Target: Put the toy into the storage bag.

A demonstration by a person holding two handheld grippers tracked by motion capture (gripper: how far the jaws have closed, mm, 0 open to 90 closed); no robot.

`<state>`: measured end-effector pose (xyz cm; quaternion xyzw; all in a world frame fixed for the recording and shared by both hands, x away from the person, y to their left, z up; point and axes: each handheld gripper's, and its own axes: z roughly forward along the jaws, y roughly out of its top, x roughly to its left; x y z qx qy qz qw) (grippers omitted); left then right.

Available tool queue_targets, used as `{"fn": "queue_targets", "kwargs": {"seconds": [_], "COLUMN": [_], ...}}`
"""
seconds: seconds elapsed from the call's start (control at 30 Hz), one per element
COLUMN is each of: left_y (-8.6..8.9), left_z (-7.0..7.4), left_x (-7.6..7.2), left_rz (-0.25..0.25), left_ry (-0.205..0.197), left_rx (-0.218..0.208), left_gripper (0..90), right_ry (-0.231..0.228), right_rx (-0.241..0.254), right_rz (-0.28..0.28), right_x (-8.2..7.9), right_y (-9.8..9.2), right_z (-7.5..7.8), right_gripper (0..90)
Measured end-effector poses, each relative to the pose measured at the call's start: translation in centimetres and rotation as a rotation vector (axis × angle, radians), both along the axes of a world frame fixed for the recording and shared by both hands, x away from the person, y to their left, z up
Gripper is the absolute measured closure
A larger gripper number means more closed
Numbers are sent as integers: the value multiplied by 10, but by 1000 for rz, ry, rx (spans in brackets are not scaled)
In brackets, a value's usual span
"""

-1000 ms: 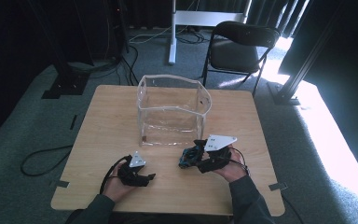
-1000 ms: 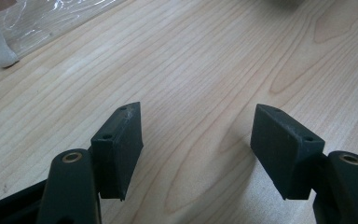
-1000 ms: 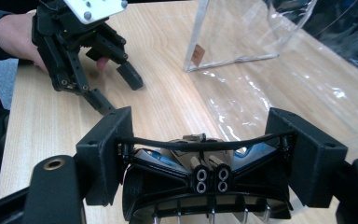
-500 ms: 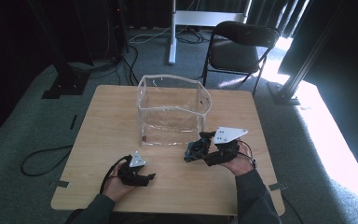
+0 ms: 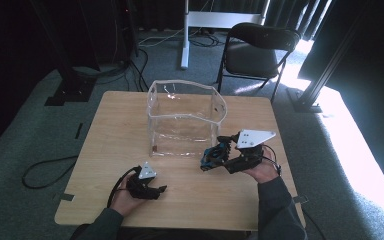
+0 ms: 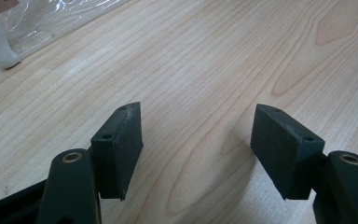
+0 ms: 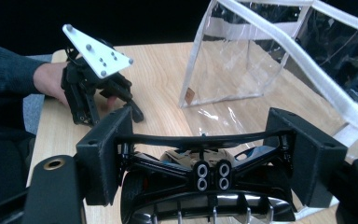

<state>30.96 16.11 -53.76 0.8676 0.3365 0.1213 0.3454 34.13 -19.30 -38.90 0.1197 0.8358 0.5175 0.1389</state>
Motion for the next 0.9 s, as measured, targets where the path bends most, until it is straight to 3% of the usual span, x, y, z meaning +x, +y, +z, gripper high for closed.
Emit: {"fn": "queue_targets", "kwargs": {"seconds": [0.43, 0.9], "left_y": [0, 0], "left_z": [0, 0], "left_x": [0, 0], "left_rz": [0, -1], "left_ry": [0, 0], "left_rx": [2, 1], "left_gripper": [345, 345], "right_ry": [-25, -17], "right_rx": [4, -2], "right_rz": [-11, -42], "right_x": [5, 16], "right_y": [-9, -34], "right_z": [17, 34], "right_gripper": [247, 247]}}
